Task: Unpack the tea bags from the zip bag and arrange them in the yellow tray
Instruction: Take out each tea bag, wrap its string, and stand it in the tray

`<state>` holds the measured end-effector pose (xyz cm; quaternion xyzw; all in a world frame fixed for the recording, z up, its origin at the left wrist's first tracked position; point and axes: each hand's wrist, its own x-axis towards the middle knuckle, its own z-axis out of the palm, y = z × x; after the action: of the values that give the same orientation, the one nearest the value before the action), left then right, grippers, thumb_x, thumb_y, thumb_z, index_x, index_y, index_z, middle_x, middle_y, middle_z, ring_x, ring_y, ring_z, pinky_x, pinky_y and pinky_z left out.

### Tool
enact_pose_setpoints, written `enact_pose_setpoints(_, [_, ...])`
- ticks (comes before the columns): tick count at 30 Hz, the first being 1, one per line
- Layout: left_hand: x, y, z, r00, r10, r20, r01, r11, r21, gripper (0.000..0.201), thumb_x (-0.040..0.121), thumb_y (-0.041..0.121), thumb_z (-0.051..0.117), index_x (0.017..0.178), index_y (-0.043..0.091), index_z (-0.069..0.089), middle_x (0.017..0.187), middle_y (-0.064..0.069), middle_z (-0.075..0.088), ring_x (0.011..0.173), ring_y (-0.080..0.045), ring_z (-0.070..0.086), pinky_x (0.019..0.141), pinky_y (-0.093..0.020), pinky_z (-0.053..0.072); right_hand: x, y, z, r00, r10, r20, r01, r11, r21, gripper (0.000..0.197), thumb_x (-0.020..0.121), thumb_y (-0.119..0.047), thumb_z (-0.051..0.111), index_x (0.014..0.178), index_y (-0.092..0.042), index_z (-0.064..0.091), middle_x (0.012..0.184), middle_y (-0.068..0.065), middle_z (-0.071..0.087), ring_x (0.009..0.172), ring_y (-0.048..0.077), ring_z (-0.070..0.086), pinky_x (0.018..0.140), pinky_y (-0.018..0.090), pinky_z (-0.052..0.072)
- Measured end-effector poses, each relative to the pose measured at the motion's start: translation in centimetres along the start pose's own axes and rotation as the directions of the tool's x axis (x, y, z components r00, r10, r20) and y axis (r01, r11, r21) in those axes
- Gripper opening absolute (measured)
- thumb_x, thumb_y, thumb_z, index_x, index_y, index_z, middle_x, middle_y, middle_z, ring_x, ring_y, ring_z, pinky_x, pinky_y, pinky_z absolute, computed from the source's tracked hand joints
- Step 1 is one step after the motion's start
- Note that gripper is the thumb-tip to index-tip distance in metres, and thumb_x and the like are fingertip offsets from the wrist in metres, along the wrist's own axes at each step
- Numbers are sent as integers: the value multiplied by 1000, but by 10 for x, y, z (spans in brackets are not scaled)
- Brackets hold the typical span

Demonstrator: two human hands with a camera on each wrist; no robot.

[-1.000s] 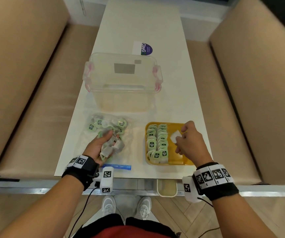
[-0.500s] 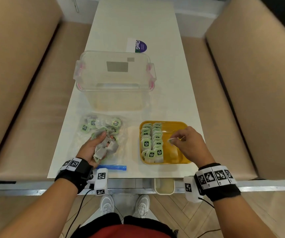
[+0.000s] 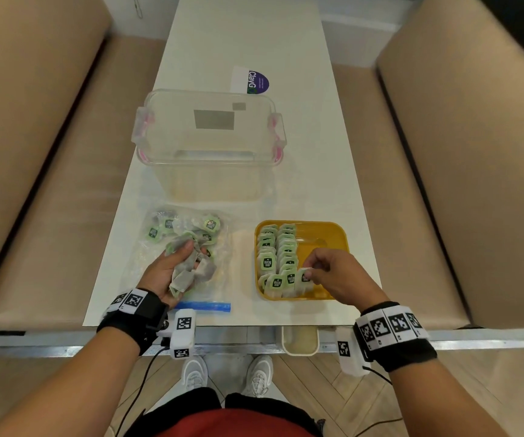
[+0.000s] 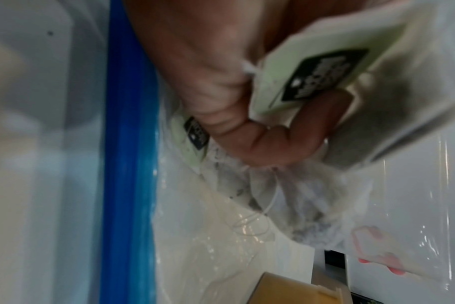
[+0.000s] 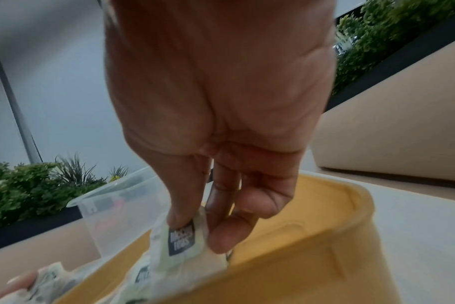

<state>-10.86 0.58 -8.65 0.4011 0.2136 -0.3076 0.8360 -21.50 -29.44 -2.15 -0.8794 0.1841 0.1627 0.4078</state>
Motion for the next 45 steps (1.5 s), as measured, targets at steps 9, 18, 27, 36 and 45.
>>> enact_pose_setpoints(9, [-3,0,3,1000,12,20,-12,1000,25,15,89,18,61,102,12,66,81,-5,70,61,-13,70,43,-20,52,6,-1,17,996,64,54,-62,997,-46,9,85,-15,73,80,-21,68,69,-2,61,63,12,54,58,27,46])
enact_pose_setpoints(18, [-2,0,2,999,28,44,-30,999,27,13,92,17,59,101,11,66,82,-7,69,61,-14,69,44,-20,52,8,-3,25,992,126,28,-126,992,2,13,83,-8,75,87,-13,64,75,4,68,58,7,68,46,15,45])
enact_pose_setpoints(27, [-2,0,1,999,21,46,-22,999,23,13,91,17,59,100,11,67,82,-7,69,62,-14,69,46,-20,53,6,3,26,994,90,-68,-95,993,-64,28,76,-10,79,88,-23,58,86,0,63,72,16,61,64,35,57])
enact_pose_setpoints(36, [0,0,-3,998,39,55,-41,998,43,16,88,19,64,85,19,79,83,-6,69,68,-16,69,58,-23,56,2,3,32,994,29,-104,-42,991,-124,21,86,-15,71,105,-23,70,89,-5,62,83,12,59,75,25,50])
enact_pose_setpoints(45, [-2,-1,0,999,43,-4,-43,997,60,13,86,18,65,98,14,69,87,-7,67,66,-15,70,48,-21,53,0,-7,38,978,-134,-159,86,956,-281,32,85,-26,71,116,-27,67,108,-7,42,99,12,50,83,26,46])
